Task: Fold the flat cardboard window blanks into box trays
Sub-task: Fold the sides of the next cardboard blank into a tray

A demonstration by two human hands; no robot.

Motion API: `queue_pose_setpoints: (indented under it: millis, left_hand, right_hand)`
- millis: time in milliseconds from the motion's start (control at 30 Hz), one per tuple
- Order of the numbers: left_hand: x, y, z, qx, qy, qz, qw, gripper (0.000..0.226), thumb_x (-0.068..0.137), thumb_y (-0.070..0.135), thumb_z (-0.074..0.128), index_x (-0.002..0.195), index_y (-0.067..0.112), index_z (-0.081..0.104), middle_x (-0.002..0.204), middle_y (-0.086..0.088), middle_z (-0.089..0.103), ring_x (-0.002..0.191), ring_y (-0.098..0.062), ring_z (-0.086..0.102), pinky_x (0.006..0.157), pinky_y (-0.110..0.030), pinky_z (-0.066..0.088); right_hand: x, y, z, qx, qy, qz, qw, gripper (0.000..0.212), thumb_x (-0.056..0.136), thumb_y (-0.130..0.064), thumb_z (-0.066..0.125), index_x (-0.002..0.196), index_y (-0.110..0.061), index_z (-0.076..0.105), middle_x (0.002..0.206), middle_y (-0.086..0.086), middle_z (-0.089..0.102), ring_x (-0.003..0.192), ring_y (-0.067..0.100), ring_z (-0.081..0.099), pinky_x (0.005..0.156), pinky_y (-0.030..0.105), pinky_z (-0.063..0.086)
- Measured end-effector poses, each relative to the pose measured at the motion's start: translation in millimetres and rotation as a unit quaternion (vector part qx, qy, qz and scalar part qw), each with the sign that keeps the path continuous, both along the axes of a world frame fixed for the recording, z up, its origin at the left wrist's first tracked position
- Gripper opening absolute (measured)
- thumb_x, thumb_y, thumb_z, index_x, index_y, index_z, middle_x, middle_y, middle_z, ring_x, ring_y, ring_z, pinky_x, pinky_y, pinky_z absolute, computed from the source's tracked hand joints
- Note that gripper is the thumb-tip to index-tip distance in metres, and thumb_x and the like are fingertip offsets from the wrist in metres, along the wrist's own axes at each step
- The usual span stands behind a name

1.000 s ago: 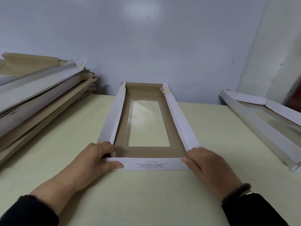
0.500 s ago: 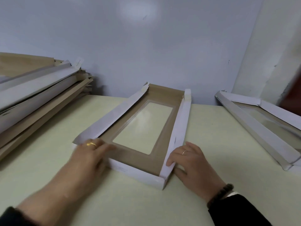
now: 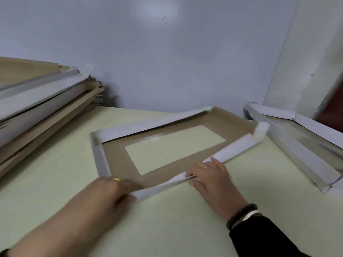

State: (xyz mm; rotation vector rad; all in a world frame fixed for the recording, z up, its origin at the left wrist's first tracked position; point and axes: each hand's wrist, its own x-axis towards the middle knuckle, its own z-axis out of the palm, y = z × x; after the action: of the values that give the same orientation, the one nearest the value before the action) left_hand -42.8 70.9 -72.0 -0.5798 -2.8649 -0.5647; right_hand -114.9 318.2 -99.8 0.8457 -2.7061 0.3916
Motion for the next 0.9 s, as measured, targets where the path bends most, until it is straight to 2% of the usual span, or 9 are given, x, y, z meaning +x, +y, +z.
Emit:
queue_pose_setpoints:
  millis: [100,167,267,400,467,533,667,767,900]
  left_hand:
    - [-10,-32,-1,0.003,-0.033,0.058,0.998,0.042,0.09,0.009,0.051,0.101,0.046,0.066,0.07,0.027,0.06,0.074,0.006,0.056,0.071,-0.012,0.041]
    - [-19,-51,-8,0.004,0.0,0.135,0.991,0.031,0.09,0.011,0.052,0.081,0.035,0.069,0.073,0.008,0.067,0.081,-0.014,0.06,0.084,-0.034,0.042]
    - [-28,-73,-13,-0.074,-0.001,0.229,0.971,0.025,0.092,0.013,0.052,0.076,0.032,0.057,0.081,0.009,0.062,0.091,-0.013,0.052,0.107,-0.033,0.019]
    - [-29,-73,-17,-0.059,0.076,0.253,0.963,0.022,0.077,-0.005,0.065,0.088,0.013,0.07,0.091,-0.006,0.065,0.089,-0.037,0.059,0.087,-0.05,0.036]
    - [-27,-56,-15,-0.061,0.12,0.229,0.964,0.027,0.075,0.007,0.062,0.1,0.011,0.069,0.1,-0.01,0.065,0.088,-0.04,0.061,0.076,-0.048,0.044]
    - [-25,-30,-14,-0.039,0.099,0.157,0.982,0.042,0.076,0.007,0.059,0.116,0.015,0.063,0.116,-0.008,0.06,0.092,-0.036,0.061,0.08,-0.042,0.048]
    - [-22,28,-31,-0.017,0.071,-0.007,0.997,0.069,0.087,0.006,0.047,0.144,0.035,0.021,0.151,0.002,0.02,0.121,-0.017,0.047,0.1,-0.02,0.033]
    - [-28,48,-42,-0.024,0.093,-0.032,0.995,0.052,0.092,0.012,0.035,0.138,0.036,0.028,0.143,0.009,0.028,0.119,-0.013,0.038,0.099,-0.021,0.029]
    - [-37,34,-40,-0.031,0.11,-0.018,0.993,0.037,0.085,0.016,0.026,0.11,0.018,0.054,0.108,0.003,0.05,0.097,-0.019,0.046,0.081,-0.021,0.033]
  right_hand:
    - [-6,13,-1,-0.003,0.067,-0.048,0.997,0.008,0.068,-0.012,0.064,0.065,-0.014,0.057,0.064,0.0,0.058,0.061,0.022,0.059,0.068,0.027,0.028]
    - [-9,27,-2,-0.014,0.072,-0.083,0.994,0.014,0.062,-0.008,0.07,0.06,-0.012,0.057,0.06,0.004,0.058,0.056,0.026,0.059,0.065,0.031,0.032]
    - [-11,57,2,-0.03,0.02,-0.181,0.983,0.027,0.067,-0.005,0.074,0.061,-0.016,0.05,0.059,0.005,0.054,0.065,0.032,0.057,0.064,0.035,0.03]
    - [-9,80,6,-0.044,0.015,-0.261,0.964,0.035,0.08,-0.021,0.064,0.056,-0.017,0.039,0.057,-0.005,0.042,0.066,0.021,0.044,0.057,0.032,0.018]
    - [-5,68,9,-0.03,-0.004,-0.238,0.971,0.023,0.086,-0.031,0.057,0.069,-0.017,0.049,0.072,-0.003,0.05,0.078,0.019,0.049,0.059,0.03,0.024]
    - [4,43,12,0.028,-0.029,-0.216,0.975,0.018,0.087,-0.038,0.053,0.083,-0.022,0.058,0.087,-0.001,0.057,0.089,0.019,0.055,0.068,0.03,0.032]
    - [31,-17,22,0.067,0.06,-0.107,0.99,0.013,0.074,-0.027,0.073,0.076,-0.015,0.067,0.071,0.006,0.065,0.065,0.019,0.065,0.048,0.022,0.037]
    - [46,-37,14,0.076,0.012,-0.02,0.997,0.03,0.097,-0.03,0.035,0.119,-0.018,0.053,0.106,0.006,0.061,0.098,0.024,0.058,0.065,0.028,0.027]
    - [57,-22,23,0.089,0.013,0.031,0.996,0.065,0.081,-0.072,0.027,0.129,-0.032,0.043,0.094,0.0,0.061,0.09,0.02,0.057,0.064,0.029,0.028]
